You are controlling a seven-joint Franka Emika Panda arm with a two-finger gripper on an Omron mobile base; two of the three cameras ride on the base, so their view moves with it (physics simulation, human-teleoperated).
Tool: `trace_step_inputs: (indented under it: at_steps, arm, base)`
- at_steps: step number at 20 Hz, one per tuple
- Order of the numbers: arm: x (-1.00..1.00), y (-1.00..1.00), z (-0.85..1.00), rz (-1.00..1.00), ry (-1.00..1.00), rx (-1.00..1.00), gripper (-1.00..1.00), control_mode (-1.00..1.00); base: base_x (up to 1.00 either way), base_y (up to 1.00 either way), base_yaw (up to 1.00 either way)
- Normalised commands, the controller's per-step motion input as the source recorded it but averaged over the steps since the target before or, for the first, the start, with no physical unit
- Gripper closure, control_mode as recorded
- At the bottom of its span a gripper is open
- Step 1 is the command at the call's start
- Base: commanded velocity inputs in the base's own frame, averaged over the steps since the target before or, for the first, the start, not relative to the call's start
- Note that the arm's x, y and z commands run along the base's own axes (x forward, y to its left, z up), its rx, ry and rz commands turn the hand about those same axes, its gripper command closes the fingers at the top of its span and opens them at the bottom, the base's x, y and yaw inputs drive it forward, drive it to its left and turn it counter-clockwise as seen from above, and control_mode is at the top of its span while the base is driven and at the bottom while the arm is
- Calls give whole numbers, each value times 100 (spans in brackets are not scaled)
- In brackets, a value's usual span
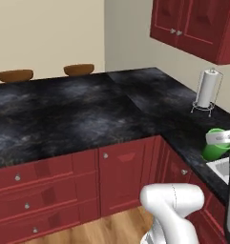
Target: Pick the cup and jar and place them in the sink. Then turn on the water.
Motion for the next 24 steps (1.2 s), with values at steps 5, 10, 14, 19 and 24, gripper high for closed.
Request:
trace_step_inputs:
  at_steps: [5,10,14,19,24]
  arm:
    - [0,0,0,0,0,0,100,100]
    - [0,0,0,0,0,0,100,100]
    - [0,0,0,0,0,0,100,100]
    - [0,0,0,0,0,0,100,100]
    - [0,0,0,0,0,0,100,100]
  base:
    - [-14,-26,-52]
    - [-4,-10,-70]
    - [0,-25,-75]
    - [0,-39,-73]
    - [0,-47,-71]
